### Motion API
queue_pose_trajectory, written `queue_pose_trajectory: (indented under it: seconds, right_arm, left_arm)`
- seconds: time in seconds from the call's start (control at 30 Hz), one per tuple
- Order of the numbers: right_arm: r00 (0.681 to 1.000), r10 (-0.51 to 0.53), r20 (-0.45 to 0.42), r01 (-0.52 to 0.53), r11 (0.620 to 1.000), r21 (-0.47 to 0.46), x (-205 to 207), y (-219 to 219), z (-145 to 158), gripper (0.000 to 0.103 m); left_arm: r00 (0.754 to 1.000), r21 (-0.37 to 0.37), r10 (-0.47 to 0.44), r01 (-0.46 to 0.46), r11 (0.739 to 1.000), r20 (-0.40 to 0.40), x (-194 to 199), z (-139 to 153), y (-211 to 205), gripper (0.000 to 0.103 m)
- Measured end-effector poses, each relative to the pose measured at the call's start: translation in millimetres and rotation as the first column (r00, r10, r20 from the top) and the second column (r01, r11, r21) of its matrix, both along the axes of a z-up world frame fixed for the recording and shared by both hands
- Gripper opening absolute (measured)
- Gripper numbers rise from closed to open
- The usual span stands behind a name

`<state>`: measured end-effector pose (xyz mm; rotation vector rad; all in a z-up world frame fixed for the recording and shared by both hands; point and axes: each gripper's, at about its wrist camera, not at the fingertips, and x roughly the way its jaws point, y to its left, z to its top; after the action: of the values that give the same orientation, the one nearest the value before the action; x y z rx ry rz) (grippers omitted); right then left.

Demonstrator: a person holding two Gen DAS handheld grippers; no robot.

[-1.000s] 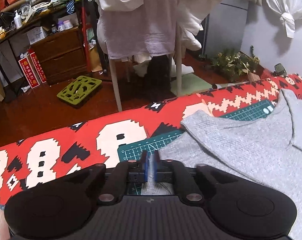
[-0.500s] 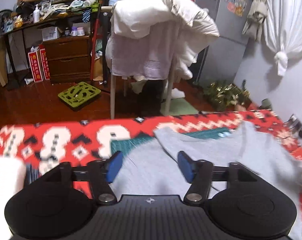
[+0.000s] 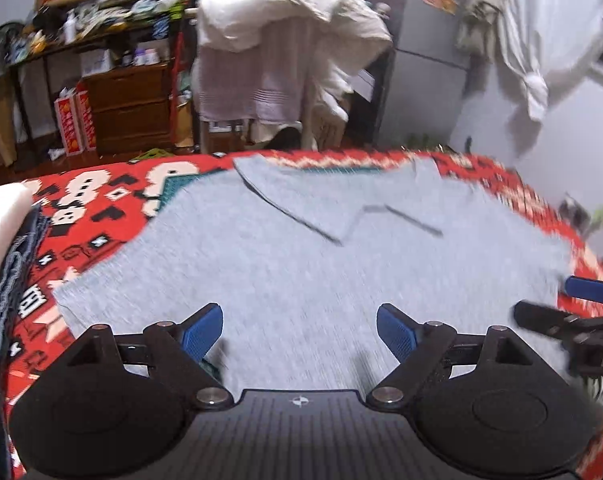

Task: Fold clothes
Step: 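Open both grippers and lift them above the flattened grey shirt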

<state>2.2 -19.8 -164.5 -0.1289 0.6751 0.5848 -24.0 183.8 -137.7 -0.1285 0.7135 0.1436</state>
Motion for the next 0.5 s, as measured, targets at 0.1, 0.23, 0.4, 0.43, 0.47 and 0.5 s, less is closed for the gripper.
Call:
queue_pose_trajectory:
  seconds: [0.1,0.23,0.4,0.43,0.47,0.5]
  right_arm:
    - [1.000,-0.004,0.027,0.006,0.998,-0.062,-14.2,8.8,-15.4,0.103]
    - [0.999,0.003,0.037,0.002,0.993,-0.119,-15.7,16.5,-27.3,0.103]
    - [0.999,-0.042,0.003,0.042,0.998,-0.050,-8.1,12.7,-35.1,0.103]
    - [0.999,-0.042,0.004,0.042,0.998,-0.050,-7.3,12.5,-35.6,0.103]
    - [0.999,-0.041,0.006,0.042,0.998,-0.050,-6.4,12.3,-36.0,0.103]
    - [0.999,-0.041,0.008,0.042,0.998,-0.050,-5.5,12.1,-36.5,0.103]
  left_arm:
    - [1.000,0.004,-0.017,0.017,1.000,-0.017,-3.4,-11.9,-3.3,0.083]
    - [0.999,0.016,-0.023,0.024,1.000,-0.045,-5.1,-26.8,-7.2,0.083]
    - [0.999,0.074,-0.033,0.036,0.997,-0.037,-8.4,-36.2,-17.4,0.089]
    - [0.999,0.077,-0.035,0.037,0.996,-0.031,-8.7,-37.4,-18.4,0.091]
    - [0.999,0.077,-0.036,0.037,0.996,-0.024,-9.0,-38.5,-19.0,0.093]
    - [0.999,0.078,-0.036,0.037,0.996,-0.018,-9.2,-39.3,-19.7,0.095]
